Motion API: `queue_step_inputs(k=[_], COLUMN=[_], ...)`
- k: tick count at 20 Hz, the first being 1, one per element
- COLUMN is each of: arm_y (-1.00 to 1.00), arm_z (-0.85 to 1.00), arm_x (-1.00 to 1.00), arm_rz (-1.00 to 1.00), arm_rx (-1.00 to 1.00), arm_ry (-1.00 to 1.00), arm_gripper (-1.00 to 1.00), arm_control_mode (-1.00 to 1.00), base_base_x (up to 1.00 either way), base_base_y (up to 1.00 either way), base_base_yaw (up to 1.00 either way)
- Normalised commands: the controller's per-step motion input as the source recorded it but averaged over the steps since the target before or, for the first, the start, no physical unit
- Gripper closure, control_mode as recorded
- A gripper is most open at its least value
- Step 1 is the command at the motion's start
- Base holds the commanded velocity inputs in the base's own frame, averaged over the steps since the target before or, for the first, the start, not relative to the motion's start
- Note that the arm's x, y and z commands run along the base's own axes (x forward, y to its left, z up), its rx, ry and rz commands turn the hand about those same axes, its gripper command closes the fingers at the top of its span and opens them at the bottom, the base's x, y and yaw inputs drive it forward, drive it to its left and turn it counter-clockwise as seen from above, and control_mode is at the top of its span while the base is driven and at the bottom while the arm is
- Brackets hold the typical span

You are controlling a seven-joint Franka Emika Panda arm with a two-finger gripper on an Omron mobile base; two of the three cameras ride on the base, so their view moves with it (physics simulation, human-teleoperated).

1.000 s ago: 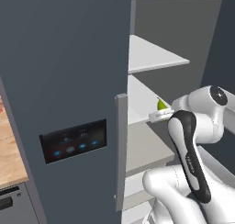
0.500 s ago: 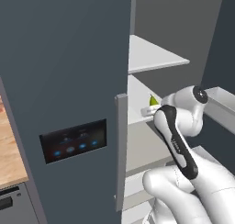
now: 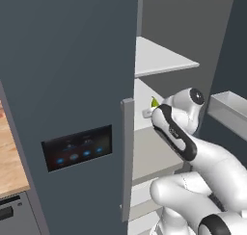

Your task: Place the beer on the top shelf of the fridge to keep it out of children's reach, and place the pear and garlic on lower shelves for easy access.

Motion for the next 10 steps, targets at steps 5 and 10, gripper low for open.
queue_step_inputs(k=[5, 10], arm_y=[0.00, 0.00], arm_z=[-0.49, -0.54], arm_x=[0.62, 0.62], arm_rz=[0.01, 0.03], arm_rx=[0.00, 0.00], arm_ry=[0.04, 0.02], arm_gripper=[1.00, 1.00], arm_control_mode=[-1.00, -1.00], base_base_x=[0.00, 0.00], base_base_y=[0.00, 0.00], base_base_yaw=[0.00, 0.00])
